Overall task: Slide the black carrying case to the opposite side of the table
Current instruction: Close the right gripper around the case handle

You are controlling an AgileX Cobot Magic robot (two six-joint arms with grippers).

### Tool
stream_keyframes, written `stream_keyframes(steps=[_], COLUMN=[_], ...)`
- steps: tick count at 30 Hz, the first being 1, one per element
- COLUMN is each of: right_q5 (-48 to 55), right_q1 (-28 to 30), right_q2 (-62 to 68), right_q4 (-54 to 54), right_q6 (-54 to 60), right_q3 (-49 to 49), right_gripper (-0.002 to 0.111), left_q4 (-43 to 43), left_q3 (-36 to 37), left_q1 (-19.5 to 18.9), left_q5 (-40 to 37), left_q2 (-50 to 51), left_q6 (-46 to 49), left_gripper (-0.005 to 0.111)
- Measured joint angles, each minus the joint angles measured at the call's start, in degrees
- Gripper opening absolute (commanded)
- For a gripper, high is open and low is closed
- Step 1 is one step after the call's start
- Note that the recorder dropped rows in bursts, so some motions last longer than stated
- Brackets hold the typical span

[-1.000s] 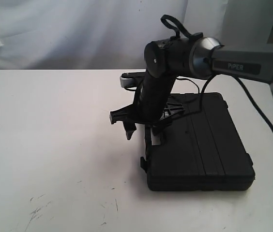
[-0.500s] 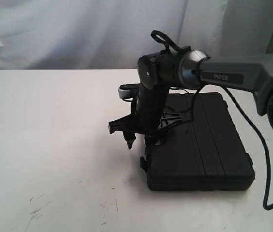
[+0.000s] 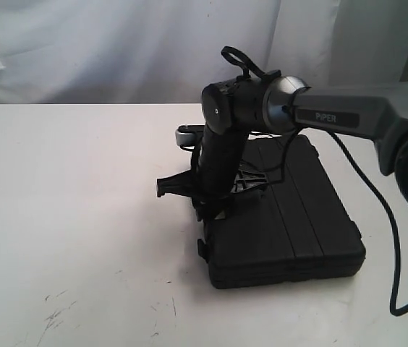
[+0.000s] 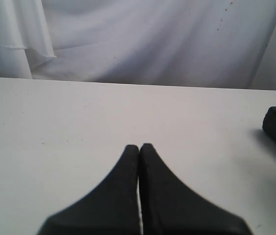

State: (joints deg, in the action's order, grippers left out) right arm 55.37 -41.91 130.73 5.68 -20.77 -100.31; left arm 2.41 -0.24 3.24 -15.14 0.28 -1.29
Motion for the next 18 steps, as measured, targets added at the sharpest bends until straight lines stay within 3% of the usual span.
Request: stream_keyframes(steps=[18], right_q5=[-6.0], right_q1=[-5.6], right_q2=[0.0], right_q4=[5.5], right_q6=[-6.5], right_q3=[-10.2], right_gripper=[0.000], left_q4=[0.0], left_q3=[0.0], left_q1=[0.0], left_q5=[0.0], left_q2=[0.0], left_q6=[0.0], left_gripper=[0.000])
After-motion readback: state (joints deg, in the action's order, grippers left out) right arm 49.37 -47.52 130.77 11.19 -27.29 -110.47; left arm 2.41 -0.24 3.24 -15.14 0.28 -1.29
